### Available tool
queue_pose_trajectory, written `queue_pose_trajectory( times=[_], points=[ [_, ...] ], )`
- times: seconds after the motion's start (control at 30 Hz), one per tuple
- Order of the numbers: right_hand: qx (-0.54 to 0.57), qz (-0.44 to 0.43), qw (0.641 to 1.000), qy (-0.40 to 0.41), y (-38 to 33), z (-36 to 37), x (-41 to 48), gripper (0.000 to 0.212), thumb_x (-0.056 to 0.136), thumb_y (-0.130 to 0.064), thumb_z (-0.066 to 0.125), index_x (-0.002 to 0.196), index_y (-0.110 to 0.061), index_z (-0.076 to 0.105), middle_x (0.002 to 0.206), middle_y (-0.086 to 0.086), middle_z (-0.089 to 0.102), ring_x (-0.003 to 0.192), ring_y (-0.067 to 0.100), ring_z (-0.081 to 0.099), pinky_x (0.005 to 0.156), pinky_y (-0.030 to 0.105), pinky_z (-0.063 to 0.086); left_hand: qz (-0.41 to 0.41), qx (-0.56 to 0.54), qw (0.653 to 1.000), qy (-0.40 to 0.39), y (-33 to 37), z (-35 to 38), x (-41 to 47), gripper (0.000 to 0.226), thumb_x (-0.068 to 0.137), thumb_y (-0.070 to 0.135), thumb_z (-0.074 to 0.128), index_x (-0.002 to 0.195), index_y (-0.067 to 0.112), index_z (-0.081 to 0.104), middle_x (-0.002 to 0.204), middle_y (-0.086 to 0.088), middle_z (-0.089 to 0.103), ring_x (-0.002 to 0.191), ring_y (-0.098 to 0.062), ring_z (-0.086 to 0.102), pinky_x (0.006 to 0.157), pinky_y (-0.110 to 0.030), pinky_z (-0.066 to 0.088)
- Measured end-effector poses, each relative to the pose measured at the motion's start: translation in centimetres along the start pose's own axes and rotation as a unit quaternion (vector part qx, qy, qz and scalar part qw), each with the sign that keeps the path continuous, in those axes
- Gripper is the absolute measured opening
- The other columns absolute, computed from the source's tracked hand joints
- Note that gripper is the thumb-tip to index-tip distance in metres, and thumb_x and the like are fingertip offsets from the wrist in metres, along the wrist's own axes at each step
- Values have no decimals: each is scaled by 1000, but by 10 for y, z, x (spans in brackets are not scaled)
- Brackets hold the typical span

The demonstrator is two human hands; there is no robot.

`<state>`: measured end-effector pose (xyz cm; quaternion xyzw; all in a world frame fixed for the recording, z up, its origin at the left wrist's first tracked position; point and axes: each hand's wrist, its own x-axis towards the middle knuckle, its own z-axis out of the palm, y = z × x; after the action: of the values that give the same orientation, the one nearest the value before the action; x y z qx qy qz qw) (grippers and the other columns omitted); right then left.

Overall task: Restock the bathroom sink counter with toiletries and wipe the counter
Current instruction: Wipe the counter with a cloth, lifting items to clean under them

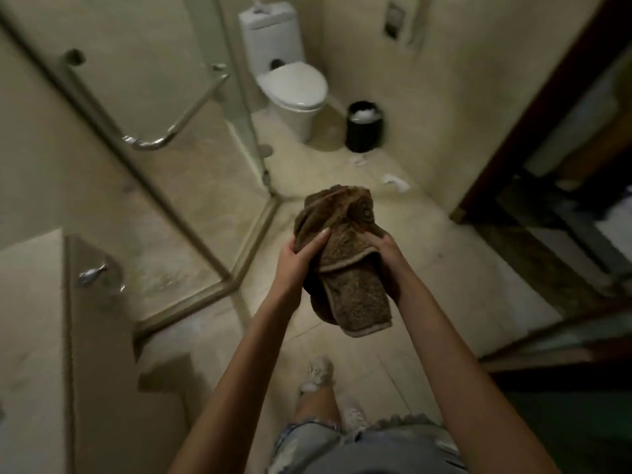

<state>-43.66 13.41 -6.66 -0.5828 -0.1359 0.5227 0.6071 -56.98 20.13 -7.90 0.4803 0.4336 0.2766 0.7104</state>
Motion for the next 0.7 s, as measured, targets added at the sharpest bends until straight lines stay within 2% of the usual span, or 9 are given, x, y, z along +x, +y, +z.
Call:
queue_pose_trajectory(
  times=[0.07, 0.17, 0.2, 0.27, 0.3, 0.37, 0.4, 0.53, 0.7],
  points=[
    [27, -14, 998, 56, -16, -20, -8, 20, 95, -12, 53, 111, -2, 61, 82, 5, 65, 65, 14, 66, 52, 21, 53, -12, 17, 998, -60, 7, 26, 16, 37, 84, 29, 69, 117, 13, 63, 109, -2, 72, 99, -15, 69, 80, -25, 56],
    [61, -31, 986, 150, -31, -49, -21, 10, 96, -12, 51, 92, -12, 60, 80, 3, 61, 70, 18, 62, 53, 22, 53, -23, 40, 989, -140, 12, 66, 33, 38, 84, 29, 69, 118, 13, 63, 109, -3, 72, 99, -15, 69, 84, -27, 55],
    [68, -39, 982, 172, -34, -58, -24, 11, 96, -13, 51, 98, -10, 61, 83, 4, 62, 75, 22, 62, 54, 22, 53, -24, 49, 985, -165, 12, 80, 38, 38, 84, 30, 69, 118, 12, 63, 109, -2, 72, 100, -15, 69, 84, -27, 55],
    [92, -55, 970, 220, -36, -74, -27, 27, 97, -16, 51, 119, -2, 57, 91, 7, 63, 82, 24, 62, 54, 22, 53, -28, 70, 974, -216, 14, 103, 46, 38, 84, 31, 69, 117, 13, 63, 108, -1, 72, 99, -15, 69, 85, -27, 54],
    [111, -54, 962, 242, -37, -78, -30, 27, 97, -17, 50, 118, -2, 54, 91, 6, 61, 81, 21, 61, 56, 24, 52, -34, 80, 968, -236, 15, 111, 49, 39, 84, 32, 70, 118, 13, 63, 109, -1, 72, 100, -15, 69, 86, -27, 54],
    [147, -68, 948, 272, -37, -86, -33, 12, 98, -16, 47, 110, -15, 46, 87, 4, 56, 76, 17, 56, 60, 27, 47, -45, 101, 956, -273, 15, 122, 56, 44, 82, 35, 70, 119, 14, 62, 111, -2, 71, 101, -15, 68, 89, -30, 54],
    [164, -78, 942, 282, -37, -87, -32, 15, 98, -14, 46, 113, -17, 45, 88, 5, 55, 75, 16, 54, 62, 26, 46, -51, 106, 951, -287, 15, 126, 61, 46, 81, 37, 71, 119, 14, 61, 112, -2, 70, 101, -16, 68, 91, -32, 54],
    [172, -96, 935, 294, -39, -80, -11, 32, 99, -14, 45, 130, -5, 45, 90, 6, 56, 73, 16, 54, 63, 26, 45, -58, 114, 947, -293, 20, 125, 84, 41, 82, 35, 70, 117, 16, 62, 110, -1, 71, 100, -15, 68, 88, -30, 54],
    [172, -89, 945, 265, -49, -60, 40, 7, 96, -17, 51, 93, -19, 57, 86, 3, 61, 85, 24, 61, 64, 28, 48, -53, 110, 956, -266, 36, 104, 128, 37, 84, 32, 69, 116, 14, 63, 108, -1, 72, 98, -15, 69, 84, -27, 55]
  ],
)
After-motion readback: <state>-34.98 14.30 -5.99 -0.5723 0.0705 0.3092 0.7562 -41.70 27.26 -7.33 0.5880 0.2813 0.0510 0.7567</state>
